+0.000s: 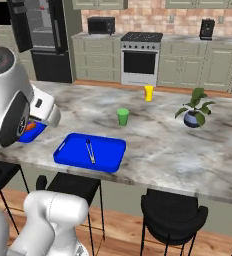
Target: Gather the carrot and sweet potato from the fridge and place them on a tray on the dining counter. Then gather the fishs from the fridge and place them on the other tray.
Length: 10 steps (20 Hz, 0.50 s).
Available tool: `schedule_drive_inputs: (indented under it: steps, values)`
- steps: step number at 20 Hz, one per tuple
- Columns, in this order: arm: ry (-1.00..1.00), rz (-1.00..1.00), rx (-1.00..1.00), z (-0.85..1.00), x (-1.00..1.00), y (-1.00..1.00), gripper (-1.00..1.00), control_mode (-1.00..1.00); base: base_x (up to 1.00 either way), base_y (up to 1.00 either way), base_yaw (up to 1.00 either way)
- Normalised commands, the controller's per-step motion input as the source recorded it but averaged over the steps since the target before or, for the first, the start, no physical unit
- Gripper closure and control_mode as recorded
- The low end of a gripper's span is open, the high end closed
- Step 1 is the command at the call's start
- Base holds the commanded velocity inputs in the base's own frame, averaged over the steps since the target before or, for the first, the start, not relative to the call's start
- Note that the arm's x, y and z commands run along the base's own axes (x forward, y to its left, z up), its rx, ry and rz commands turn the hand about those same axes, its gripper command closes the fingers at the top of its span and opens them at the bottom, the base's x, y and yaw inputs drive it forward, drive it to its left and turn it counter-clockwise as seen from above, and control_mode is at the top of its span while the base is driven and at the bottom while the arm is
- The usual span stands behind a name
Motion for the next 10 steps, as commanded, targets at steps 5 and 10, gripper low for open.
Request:
schedule_drive_inputs:
  steps: [5,10]
  values:
    - [0.23,-0.02,-0.02,-0.39,0.65,0.00,1.00,-1.00,0.00,0.00,0.00]
    - [0.18,-0.06,-0.04,-0.51,0.41,0.01,1.00,-1.00,0.00,0.00,0.00]
